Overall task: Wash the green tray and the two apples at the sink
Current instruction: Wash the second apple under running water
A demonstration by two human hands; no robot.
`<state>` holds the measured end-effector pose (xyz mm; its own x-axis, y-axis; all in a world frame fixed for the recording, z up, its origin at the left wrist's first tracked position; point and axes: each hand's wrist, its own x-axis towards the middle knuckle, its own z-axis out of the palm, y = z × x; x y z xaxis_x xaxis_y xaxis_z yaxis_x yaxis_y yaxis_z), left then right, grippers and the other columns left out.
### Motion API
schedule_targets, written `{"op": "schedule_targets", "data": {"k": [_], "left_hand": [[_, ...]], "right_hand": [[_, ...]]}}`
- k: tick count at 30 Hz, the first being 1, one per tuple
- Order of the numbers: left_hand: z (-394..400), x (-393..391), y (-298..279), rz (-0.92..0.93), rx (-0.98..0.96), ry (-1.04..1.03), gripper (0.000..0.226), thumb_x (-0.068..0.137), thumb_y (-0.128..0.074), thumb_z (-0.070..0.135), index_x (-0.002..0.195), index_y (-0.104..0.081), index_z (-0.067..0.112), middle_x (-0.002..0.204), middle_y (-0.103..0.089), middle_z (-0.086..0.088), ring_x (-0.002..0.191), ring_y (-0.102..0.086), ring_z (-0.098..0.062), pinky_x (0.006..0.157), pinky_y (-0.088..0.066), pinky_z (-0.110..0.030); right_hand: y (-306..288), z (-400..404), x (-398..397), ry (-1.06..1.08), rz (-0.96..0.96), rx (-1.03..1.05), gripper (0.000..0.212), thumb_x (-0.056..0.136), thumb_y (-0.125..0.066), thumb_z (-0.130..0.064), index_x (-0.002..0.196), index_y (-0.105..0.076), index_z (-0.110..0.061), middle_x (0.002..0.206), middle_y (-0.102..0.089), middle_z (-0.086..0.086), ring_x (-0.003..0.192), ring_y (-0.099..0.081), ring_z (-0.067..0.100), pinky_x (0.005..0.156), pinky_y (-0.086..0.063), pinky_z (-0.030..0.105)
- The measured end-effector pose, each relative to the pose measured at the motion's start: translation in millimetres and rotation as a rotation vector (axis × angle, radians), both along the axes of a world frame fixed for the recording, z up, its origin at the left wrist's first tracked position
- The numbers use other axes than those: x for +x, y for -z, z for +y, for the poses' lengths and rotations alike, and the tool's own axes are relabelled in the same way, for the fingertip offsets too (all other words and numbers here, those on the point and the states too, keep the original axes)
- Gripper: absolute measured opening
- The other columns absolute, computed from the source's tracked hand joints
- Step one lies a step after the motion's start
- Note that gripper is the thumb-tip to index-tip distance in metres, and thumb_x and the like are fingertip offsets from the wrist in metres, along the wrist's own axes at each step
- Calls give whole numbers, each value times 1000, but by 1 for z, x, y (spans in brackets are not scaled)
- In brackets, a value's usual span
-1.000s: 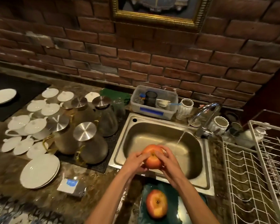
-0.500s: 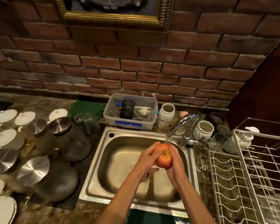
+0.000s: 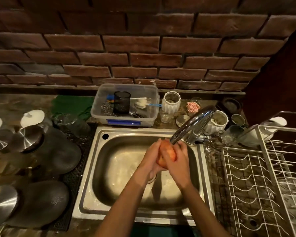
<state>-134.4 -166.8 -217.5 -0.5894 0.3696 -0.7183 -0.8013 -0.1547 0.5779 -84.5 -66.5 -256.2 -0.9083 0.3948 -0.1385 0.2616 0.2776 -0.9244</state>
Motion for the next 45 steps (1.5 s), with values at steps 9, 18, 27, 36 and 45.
{"op": "schedule_targets", "data": {"k": [9,18,27,36,45], "left_hand": [[16,3,26,-6,6,-99,29,94,-59,44,97,-75,20,68,-71,2,60,-70,-9,48,-52,-23],[13,14,34,575,-291,67,38,88,-62,53,119,-64,32,117,-58,7,108,-62,-11,75,-58,-23],[37,15,26,339,-254,-301,17,87,-61,30,85,-76,25,89,-73,-1,88,-67,-21,66,-56,-28],[21,4,9,-321,10,-185,60,65,-77,48,115,-68,15,107,-74,-15,102,-68,-33,87,-57,-46],[20,18,13,330,-90,-208,24,83,-63,44,105,-67,35,122,-63,-10,109,-64,-27,67,-59,-29]], "right_hand": [[-10,-11,-7,203,-53,78,32,96,-54,-36,119,-70,-20,135,-56,4,123,-55,20,103,-47,39],[-22,19,-25,280,-503,-813,40,84,-69,-45,112,-68,-17,109,-72,17,102,-69,36,85,-58,55],[-20,-3,-16,443,-211,-336,23,78,-59,-47,81,-74,-30,70,-73,-6,76,-70,18,72,-58,40],[-20,-21,10,371,101,25,36,90,-61,-40,124,-66,-28,124,-58,-16,110,-56,3,88,-46,17],[-22,2,-7,152,-110,-341,21,90,-66,-35,110,-67,-28,108,-69,-1,102,-67,22,78,-58,35]]}}
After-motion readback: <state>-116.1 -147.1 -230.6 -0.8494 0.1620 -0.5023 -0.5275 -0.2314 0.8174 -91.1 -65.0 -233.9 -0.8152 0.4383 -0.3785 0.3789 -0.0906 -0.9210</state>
